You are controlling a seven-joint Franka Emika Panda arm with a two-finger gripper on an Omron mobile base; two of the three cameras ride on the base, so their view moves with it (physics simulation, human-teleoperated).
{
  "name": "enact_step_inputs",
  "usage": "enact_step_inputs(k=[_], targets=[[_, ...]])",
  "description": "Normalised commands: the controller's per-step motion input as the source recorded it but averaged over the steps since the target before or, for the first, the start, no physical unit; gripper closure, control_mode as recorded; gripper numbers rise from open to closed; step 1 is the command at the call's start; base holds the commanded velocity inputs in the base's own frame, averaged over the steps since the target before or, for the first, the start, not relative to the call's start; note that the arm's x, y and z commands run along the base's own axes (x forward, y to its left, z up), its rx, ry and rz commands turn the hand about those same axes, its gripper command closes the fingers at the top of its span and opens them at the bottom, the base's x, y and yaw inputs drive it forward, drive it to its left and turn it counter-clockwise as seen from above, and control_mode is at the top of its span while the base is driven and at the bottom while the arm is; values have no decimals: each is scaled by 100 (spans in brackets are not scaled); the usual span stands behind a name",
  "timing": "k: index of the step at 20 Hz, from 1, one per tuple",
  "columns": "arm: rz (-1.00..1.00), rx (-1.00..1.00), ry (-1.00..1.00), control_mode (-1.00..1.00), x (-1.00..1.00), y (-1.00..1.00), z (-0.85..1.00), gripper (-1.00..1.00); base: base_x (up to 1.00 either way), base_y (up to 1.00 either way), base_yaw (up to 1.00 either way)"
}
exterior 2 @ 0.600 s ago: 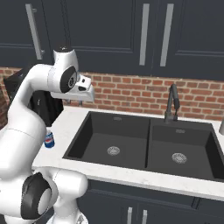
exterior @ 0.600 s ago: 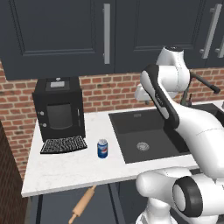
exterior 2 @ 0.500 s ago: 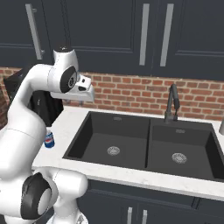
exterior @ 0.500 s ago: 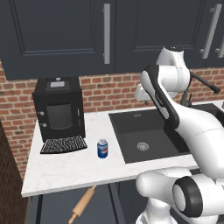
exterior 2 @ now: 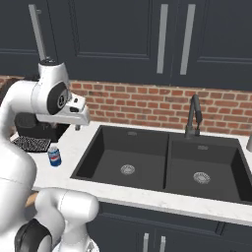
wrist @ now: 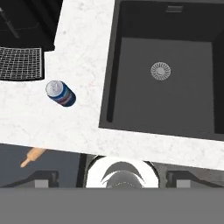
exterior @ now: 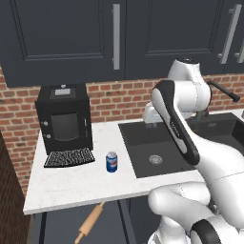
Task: Pick the rolling pin from the drawer and place it on the counter.
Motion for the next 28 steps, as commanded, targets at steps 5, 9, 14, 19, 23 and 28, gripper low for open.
enact_step_inputs(k=[5, 9, 14, 19, 23, 28], targets=[[0, 0, 2, -100, -86, 99, -37, -100, 0, 0, 0], [0, 0, 15, -100, -53, 100, -18, -100, 0, 0, 0], [0, 4, 20, -100, -46, 93, -27, -100, 0, 0, 0], [0, 7, 23, -100, -35, 56, -38, -100, 0, 0, 0], [0, 3, 15, -100, -33, 41, -65, -100, 0, 0, 0], [0, 0, 2, -100, -10, 53, -80, -100, 0, 0, 0]])
